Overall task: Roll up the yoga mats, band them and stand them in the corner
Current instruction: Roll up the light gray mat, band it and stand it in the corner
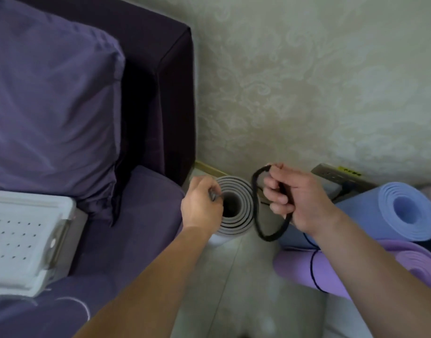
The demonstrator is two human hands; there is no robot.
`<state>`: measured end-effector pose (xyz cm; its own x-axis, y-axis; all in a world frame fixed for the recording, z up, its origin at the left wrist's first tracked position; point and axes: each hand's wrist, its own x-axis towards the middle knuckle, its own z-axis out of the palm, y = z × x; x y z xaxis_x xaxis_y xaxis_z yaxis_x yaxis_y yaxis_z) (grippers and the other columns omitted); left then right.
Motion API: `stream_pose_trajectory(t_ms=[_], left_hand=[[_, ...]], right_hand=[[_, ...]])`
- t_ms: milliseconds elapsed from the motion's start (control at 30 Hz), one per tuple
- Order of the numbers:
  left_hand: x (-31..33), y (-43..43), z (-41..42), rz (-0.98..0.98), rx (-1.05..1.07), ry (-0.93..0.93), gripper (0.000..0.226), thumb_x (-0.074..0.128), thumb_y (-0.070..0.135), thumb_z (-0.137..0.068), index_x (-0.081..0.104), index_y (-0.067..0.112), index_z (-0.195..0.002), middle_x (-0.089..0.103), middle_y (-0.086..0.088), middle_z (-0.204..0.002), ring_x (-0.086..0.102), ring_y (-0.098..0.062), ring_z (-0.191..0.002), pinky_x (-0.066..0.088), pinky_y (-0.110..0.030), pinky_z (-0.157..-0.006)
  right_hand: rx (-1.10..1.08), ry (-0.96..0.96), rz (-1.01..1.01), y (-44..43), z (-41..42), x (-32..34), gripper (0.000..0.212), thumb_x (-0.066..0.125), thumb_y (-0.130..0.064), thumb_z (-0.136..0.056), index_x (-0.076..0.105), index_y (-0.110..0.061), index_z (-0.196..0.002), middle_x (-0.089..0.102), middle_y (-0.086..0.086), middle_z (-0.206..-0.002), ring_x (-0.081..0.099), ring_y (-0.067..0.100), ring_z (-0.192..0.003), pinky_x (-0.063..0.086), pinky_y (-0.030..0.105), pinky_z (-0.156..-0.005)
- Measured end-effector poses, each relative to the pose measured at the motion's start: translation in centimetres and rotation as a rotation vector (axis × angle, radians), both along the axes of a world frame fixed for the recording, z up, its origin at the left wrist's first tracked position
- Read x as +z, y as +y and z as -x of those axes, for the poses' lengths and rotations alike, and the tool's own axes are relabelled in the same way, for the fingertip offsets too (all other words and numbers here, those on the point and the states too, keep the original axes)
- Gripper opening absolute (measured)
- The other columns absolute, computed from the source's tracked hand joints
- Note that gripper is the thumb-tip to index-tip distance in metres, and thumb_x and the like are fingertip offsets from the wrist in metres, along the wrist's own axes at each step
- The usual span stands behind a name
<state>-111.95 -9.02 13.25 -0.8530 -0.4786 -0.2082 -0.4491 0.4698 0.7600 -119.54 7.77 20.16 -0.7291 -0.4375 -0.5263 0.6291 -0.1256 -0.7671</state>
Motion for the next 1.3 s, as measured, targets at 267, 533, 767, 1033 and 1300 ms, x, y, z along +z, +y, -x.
stream_pose_trajectory(t_ms=[267, 533, 767, 1033, 1300], left_hand=[[-0.9, -0.5, -0.6, -0.489, -0.031, 0.056, 0.029, 0.065, 0.014, -0.080, 0.077, 0.020, -0.106, 0.066, 0.008, -0.123, 0.062, -0.015, -0.115, 0.051, -0.038, -0.101], [-0.2, -0.9, -1.2, -0.703, 0.116, 0.057, 0.020, 0.067, 0.029, -0.092, 0.079, 0.013, -0.087, 0.067, 0.008, -0.119, 0.067, -0.011, -0.106, 0.054, -0.038, -0.098], [-0.9, -0.2, -2.0, -0.416, 0.277, 0.087, 0.053, 0.050, 0.029, -0.102, 0.051, 0.023, -0.049, 0.062, 0.006, -0.060, 0.059, -0.015, -0.066, 0.051, -0.039, -0.074], [-1.2, -0.7, -2.0, -0.532, 0.521, 0.133, 0.052, 0.048, 0.025, -0.102, 0.049, 0.019, -0.050, 0.076, 0.003, -0.078, 0.070, -0.014, -0.085, 0.053, -0.033, -0.085], [-0.8, 0.2, -0.4, -0.537, 0.740, 0.157, 0.043, 0.048, 0.021, -0.099, 0.050, 0.014, -0.057, 0.067, -0.001, -0.070, 0.060, -0.013, -0.069, 0.045, -0.027, -0.071]], right_hand=[[0.155, 0.711, -0.848, -5.5, -1.0, -4.9, 0.011, 0.066, -0.029, -0.095, 0.064, -0.038, -0.088, 0.062, -0.011, -0.100, 0.060, 0.003, -0.086, 0.048, 0.028, -0.077], [0.306, 0.900, -1.124, -7.1, -2.7, -5.5, 0.012, 0.058, -0.040, -0.097, 0.067, -0.038, -0.105, 0.053, -0.014, -0.103, 0.056, 0.007, -0.086, 0.040, 0.029, -0.065], [0.467, 0.595, -1.026, -6.7, 2.4, -4.2, 0.028, 0.078, -0.049, -0.081, 0.070, -0.023, -0.076, 0.069, -0.008, -0.073, 0.064, 0.011, -0.072, 0.051, 0.032, -0.064], [0.290, -0.104, -0.794, -4.4, 0.7, -6.8, 0.021, 0.076, -0.032, -0.089, 0.063, -0.016, -0.083, 0.067, 0.003, -0.071, 0.061, 0.015, -0.059, 0.041, 0.016, -0.041], [0.149, -0.223, -0.862, -1.3, -3.6, -5.8, 0.006, 0.050, -0.011, -0.102, 0.053, -0.010, -0.097, 0.063, 0.020, -0.092, 0.068, 0.030, -0.064, 0.059, 0.039, -0.054]])
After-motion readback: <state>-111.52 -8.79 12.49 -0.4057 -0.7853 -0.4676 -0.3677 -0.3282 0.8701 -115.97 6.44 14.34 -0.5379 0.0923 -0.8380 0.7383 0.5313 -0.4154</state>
